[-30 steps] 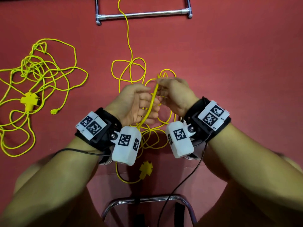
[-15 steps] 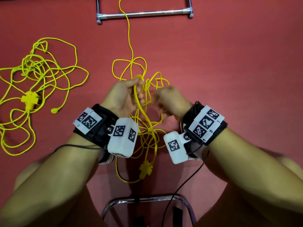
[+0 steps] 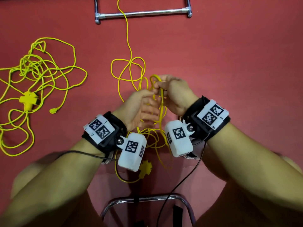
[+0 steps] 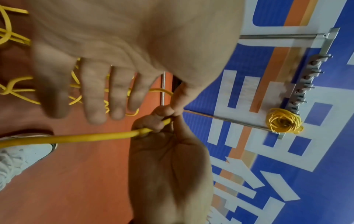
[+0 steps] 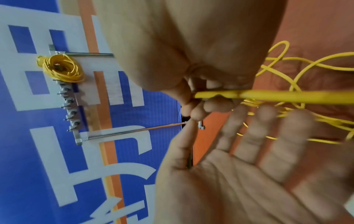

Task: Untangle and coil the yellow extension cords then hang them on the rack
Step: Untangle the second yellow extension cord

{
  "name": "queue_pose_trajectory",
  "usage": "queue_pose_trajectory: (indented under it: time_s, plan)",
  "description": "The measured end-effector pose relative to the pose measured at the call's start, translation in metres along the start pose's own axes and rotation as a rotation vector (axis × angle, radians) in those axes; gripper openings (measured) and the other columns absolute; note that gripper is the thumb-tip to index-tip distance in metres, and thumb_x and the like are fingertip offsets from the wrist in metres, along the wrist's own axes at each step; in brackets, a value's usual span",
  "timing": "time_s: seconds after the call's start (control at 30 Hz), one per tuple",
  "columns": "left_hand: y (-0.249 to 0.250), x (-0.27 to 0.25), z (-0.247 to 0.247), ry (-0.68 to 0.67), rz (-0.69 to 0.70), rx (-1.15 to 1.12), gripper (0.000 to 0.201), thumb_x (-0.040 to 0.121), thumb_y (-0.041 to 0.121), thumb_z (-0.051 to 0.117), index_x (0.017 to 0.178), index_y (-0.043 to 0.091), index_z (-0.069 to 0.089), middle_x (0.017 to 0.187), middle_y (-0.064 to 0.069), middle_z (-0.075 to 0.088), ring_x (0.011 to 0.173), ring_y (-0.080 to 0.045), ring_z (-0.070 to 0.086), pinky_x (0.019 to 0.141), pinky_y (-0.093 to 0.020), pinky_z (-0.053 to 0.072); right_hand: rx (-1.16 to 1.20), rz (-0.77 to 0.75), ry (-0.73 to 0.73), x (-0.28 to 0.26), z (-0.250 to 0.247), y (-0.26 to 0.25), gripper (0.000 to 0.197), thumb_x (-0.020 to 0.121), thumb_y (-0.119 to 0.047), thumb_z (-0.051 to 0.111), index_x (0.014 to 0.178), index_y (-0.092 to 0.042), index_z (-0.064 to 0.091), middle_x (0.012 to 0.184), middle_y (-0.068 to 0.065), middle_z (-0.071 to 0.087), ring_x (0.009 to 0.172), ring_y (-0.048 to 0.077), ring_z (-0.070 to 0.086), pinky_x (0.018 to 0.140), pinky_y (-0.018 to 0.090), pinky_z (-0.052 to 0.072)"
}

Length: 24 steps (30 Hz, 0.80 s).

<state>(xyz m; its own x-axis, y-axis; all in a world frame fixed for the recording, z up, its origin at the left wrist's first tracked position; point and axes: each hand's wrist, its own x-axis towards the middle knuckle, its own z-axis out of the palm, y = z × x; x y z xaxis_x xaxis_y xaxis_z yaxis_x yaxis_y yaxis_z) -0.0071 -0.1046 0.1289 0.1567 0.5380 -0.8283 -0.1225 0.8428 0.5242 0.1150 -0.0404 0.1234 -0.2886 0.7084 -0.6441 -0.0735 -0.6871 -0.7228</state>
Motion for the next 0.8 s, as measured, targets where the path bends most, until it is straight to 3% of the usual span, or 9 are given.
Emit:
queue_pose_trajectory:
  time_s: [0.07,0.13,0.2,0.33,0.43,0.5,0.6,0.67,0.8]
  plan:
    - [0.003,0.001,-0.003,0.063,0.080,-0.188,0.021,0.087,0.032,0.049,0.087,0.017,0.063,0.085,-0.005,0.064,0.077,-0.024,0.065,0.083,-0.042,0.052,-0.030,-0.070,-0.103,-0.006,0.002,0.002,0.022,0.097,0.003,0.044,0.102,-0.011,0.061,0.067,-0.002,0.054,0.052,0.008,0.052,0.041,0.018,0.038]
    - [0.007,-0.001,-0.006,0.022,0.171,-0.453,0.017,0.075,0.025,0.046,0.077,0.014,0.059,0.070,-0.004,0.060,0.068,-0.025,0.063,0.084,-0.043,0.049,-0.036,-0.102,-0.221,-0.016,0.007,0.002,0.017,0.098,-0.001,0.047,0.098,-0.009,0.061,0.063,-0.002,0.054,0.049,0.008,0.049,0.041,0.017,0.035]
    - [0.011,-0.004,-0.009,-0.004,0.231,-0.634,0.022,0.070,0.026,0.043,0.074,0.008,0.057,0.058,-0.008,0.055,0.056,-0.026,0.058,0.077,-0.041,0.048,-0.039,-0.112,-0.309,-0.025,0.011,0.001,0.013,0.099,-0.006,0.049,0.095,-0.010,0.061,0.058,-0.003,0.053,0.046,0.007,0.044,0.038,0.016,0.031]
    - [0.014,0.003,-0.020,0.074,0.278,-0.739,0.057,0.095,0.032,0.033,0.066,-0.003,0.067,0.061,-0.014,0.057,0.041,-0.025,0.054,0.049,-0.025,0.050,-0.135,-0.155,-0.465,-0.030,0.012,0.003,0.008,0.089,-0.010,0.059,0.085,-0.012,0.066,0.054,0.001,0.056,0.041,0.009,0.043,0.038,0.017,0.027]
    - [0.014,0.016,-0.031,0.158,0.250,-0.814,0.049,0.104,0.028,0.036,0.077,-0.002,0.064,0.060,-0.006,0.060,0.046,-0.015,0.058,0.047,-0.021,0.051,-0.260,-0.195,-0.365,-0.027,0.013,0.008,0.018,0.086,0.000,0.055,0.072,-0.005,0.065,0.053,0.012,0.059,0.038,0.014,0.049,0.041,0.022,0.036]
    - [0.013,0.019,-0.031,0.236,0.246,-0.699,0.028,0.105,0.018,0.041,0.087,0.008,0.061,0.056,0.003,0.055,0.044,-0.007,0.053,0.047,-0.019,0.049,-0.355,-0.205,-0.194,-0.021,0.013,0.012,0.019,0.084,-0.006,0.053,0.068,-0.002,0.062,0.060,0.019,0.061,0.040,0.013,0.053,0.042,0.020,0.040]
    - [0.010,0.014,-0.025,0.275,0.303,-0.405,0.014,0.103,0.011,0.048,0.099,0.015,0.061,0.070,0.004,0.061,0.051,-0.006,0.059,0.052,-0.021,0.051,-0.453,-0.154,-0.030,-0.010,0.006,0.017,0.023,0.083,-0.027,0.055,0.082,-0.007,0.067,0.070,0.008,0.067,0.059,0.020,0.062,0.058,0.031,0.048]
    - [0.007,0.010,-0.020,0.186,0.354,-0.228,0.017,0.101,0.009,0.049,0.105,0.016,0.063,0.081,0.004,0.066,0.059,-0.008,0.062,0.060,-0.025,0.052,-0.471,-0.139,-0.013,-0.004,0.002,0.017,0.025,0.091,-0.032,0.055,0.082,-0.013,0.067,0.072,0.004,0.064,0.065,0.024,0.062,0.063,0.040,0.051]
    - [0.001,0.004,-0.009,0.032,0.418,-0.001,0.020,0.096,0.000,0.054,0.098,0.012,0.070,0.079,0.001,0.073,0.068,-0.012,0.065,0.069,-0.026,0.054,-0.507,-0.154,0.010,0.000,0.003,0.017,0.055,0.081,-0.064,0.054,0.077,-0.012,0.070,0.066,0.003,0.065,0.067,0.029,0.070,0.073,0.053,0.060]
